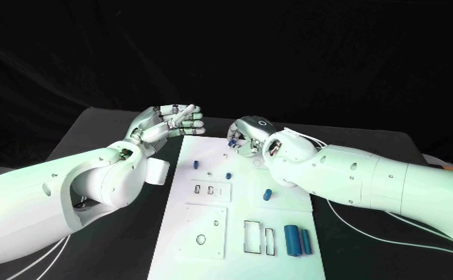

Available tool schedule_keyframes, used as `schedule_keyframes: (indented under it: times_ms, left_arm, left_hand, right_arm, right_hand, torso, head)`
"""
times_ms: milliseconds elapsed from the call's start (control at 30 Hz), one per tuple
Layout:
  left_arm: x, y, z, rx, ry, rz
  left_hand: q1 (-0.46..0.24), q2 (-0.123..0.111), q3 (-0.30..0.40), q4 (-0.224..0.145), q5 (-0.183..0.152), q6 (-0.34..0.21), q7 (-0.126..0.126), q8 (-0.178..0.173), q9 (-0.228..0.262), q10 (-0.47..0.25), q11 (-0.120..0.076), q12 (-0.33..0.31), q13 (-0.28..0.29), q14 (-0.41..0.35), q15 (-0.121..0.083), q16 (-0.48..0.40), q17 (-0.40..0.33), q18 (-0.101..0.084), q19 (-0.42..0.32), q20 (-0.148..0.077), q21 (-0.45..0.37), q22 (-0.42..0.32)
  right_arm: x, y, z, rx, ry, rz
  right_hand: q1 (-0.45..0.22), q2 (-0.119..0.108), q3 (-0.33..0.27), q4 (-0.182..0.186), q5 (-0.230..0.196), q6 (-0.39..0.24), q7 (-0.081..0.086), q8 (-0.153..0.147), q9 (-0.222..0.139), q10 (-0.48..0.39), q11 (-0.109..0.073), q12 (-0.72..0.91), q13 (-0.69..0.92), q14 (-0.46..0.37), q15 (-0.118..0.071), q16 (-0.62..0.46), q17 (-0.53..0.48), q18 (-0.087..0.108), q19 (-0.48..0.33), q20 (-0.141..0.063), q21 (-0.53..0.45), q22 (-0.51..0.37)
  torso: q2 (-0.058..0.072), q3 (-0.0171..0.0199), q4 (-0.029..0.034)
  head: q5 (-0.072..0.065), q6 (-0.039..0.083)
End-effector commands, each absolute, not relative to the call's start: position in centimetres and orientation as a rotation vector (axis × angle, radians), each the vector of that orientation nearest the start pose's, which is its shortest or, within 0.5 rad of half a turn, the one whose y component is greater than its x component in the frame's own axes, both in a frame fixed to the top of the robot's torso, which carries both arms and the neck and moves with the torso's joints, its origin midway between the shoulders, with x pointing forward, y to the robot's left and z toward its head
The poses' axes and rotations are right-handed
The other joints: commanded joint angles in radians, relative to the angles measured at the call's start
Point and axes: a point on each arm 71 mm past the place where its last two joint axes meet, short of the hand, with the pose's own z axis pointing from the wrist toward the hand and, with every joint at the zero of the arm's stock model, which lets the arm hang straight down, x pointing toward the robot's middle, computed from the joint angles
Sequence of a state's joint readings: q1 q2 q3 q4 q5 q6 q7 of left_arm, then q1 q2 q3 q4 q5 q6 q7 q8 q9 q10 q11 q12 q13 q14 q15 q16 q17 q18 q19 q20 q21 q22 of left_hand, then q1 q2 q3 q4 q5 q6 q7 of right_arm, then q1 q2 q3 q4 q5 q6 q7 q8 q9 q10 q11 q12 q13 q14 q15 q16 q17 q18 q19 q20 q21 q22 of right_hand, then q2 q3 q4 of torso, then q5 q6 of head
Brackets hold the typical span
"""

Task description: Assemble the parts on the task board

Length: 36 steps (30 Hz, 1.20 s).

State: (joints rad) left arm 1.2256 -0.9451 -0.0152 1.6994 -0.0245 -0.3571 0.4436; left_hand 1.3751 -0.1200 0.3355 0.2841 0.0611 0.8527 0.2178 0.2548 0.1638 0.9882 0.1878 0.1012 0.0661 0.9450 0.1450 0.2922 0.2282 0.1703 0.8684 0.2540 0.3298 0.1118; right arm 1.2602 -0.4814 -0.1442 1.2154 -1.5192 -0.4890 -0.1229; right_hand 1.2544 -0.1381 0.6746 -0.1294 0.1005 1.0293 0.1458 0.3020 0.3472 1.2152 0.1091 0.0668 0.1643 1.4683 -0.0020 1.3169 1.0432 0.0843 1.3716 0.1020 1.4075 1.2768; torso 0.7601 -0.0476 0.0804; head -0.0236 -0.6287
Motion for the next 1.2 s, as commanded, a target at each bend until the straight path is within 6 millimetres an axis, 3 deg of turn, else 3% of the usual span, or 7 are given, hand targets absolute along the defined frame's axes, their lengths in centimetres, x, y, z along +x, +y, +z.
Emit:
schedule_keyframes:
  times_ms: [33,533,733,833,933,1000,1200]
  left_arm:
    - [46.2,20.7,-13.7,-1.015,1.343,-1.656]
    - [46.3,20.6,-13.4,-1.008,1.340,-1.660]
    - [46.3,20.7,-13.1,-1.002,1.336,-1.662]
    - [46.4,20.7,-13.1,-1.001,1.336,-1.662]
    - [46.4,20.7,-13.0,-1.001,1.336,-1.662]
    - [46.4,20.7,-13.0,-1.001,1.335,-1.661]
    - [46.5,21.0,-13.1,-1.007,1.331,-1.654]
  left_hand:
    - [-0.004,-0.005,0.003,0.003,-0.005,-0.007,0.028,-0.004,-0.002,0.001,0.004,-0.002,-0.001,0.001,0.002,-0.007,0.001,0.014,0.005,0.000,-0.003,-0.002]
    - [-0.003,-0.004,0.004,0.003,-0.005,-0.007,0.028,-0.004,-0.002,0.000,0.004,-0.003,-0.001,0.000,0.003,-0.008,0.001,0.014,0.005,0.000,-0.003,-0.002]
    - [-0.003,-0.004,0.004,0.003,-0.005,-0.007,0.028,-0.004,-0.002,0.000,0.004,-0.003,-0.001,0.000,0.003,-0.008,0.001,0.014,0.005,0.000,-0.003,-0.002]
    - [-0.003,-0.004,0.004,0.003,-0.005,-0.007,0.028,-0.004,-0.002,0.000,0.004,-0.003,-0.001,0.000,0.003,-0.008,0.001,0.014,0.005,0.000,-0.003,-0.002]
    - [-0.003,-0.004,0.004,0.003,-0.005,-0.007,0.028,-0.004,-0.002,0.000,0.004,-0.003,-0.001,0.000,0.003,-0.008,0.001,0.014,0.005,0.000,-0.003,-0.002]
    - [-0.003,-0.004,0.004,0.003,-0.005,-0.007,0.028,-0.004,-0.002,0.000,0.004,-0.003,-0.001,0.000,0.003,-0.008,0.001,0.014,0.005,0.000,-0.003,-0.002]
    - [-0.003,-0.004,0.004,0.003,-0.005,-0.008,0.028,-0.005,-0.002,0.000,0.005,-0.005,-0.001,-0.003,0.003,-0.010,0.002,0.013,0.005,0.000,-0.005,-0.003]
  right_arm:
    - [52.9,-9.9,-19.3,-0.267,1.526,0.619]
    - [53.0,-9.0,-19.8,-0.266,1.523,0.627]
    - [53.1,-9.0,-20.0,-0.272,1.541,0.621]
    - [53.0,-9.1,-20.1,-0.276,1.546,0.616]
    - [52.8,-9.6,-20.0,-0.283,1.544,0.606]
    - [52.4,-10.2,-20.0,-0.284,1.544,0.604]
    - [51.2,-12.6,-19.2,-0.247,1.537,0.624]
  right_hand:
    - [0.009,0.023,-0.004,0.005,0.003,-0.010,0.002,0.002,0.003,0.030,-0.034,0.001,0.041,0.011,-0.001,0.002,-0.003,-0.016,-0.006,0.002,-0.002,-0.003]
    - [-0.002,0.014,-0.004,0.010,-0.002,-0.045,0.013,-0.011,0.012,-0.014,-0.021,-0.006,0.039,0.003,0.009,-0.006,-0.027,-0.010,-0.027,0.010,-0.018,-0.026]
    - [-0.033,-0.024,-0.007,0.022,0.017,-0.110,0.043,-0.050,0.011,-0.117,0.011,-0.007,0.018,-0.013,0.035,-0.027,-0.077,0.006,-0.082,0.032,-0.067,-0.097]
    - [-0.052,-0.060,-0.046,0.030,0.017,-0.169,0.059,-0.086,0.004,-0.207,0.030,-0.001,-0.006,-0.043,0.052,-0.059,-0.138,0.025,-0.148,0.050,-0.131,-0.182]
    - [-0.073,-0.089,-0.129,0.049,0.058,-0.220,0.055,-0.118,0.004,-0.265,0.031,0.016,-0.018,-0.067,0.056,-0.067,-0.168,0.039,-0.189,0.057,-0.182,-0.241]
    - [-0.059,-0.078,-0.205,0.063,0.069,-0.218,0.050,-0.115,0.017,-0.282,0.027,0.047,-0.020,-0.072,0.051,-0.061,-0.174,0.038,-0.183,0.054,-0.192,-0.245]
    - [-0.033,-0.056,-0.255,0.075,0.084,-0.190,0.048,-0.103,0.032,-0.270,0.024,0.095,-0.019,-0.052,0.049,-0.032,-0.138,0.029,-0.142,0.050,-0.167,-0.201]
  torso:
    - [0.000,0.0001,0.0015]
    - [0.005,-0.0011,0.0049]
    - [0.005,-0.0026,0.0016]
    - [0.004,-0.0025,0.0007]
    - [0.003,-0.0025,0.0003]
    - [0.003,-0.0022,0.0005]
    - [0.001,-0.0015,-0.0073]
  head:
    - [-0.005,0.000]
    - [-0.002,0.001]
    - [0.000,0.000]
    - [0.001,-0.001]
    - [0.001,0.001]
    - [0.006,0.002]
    - [0.009,0.008]
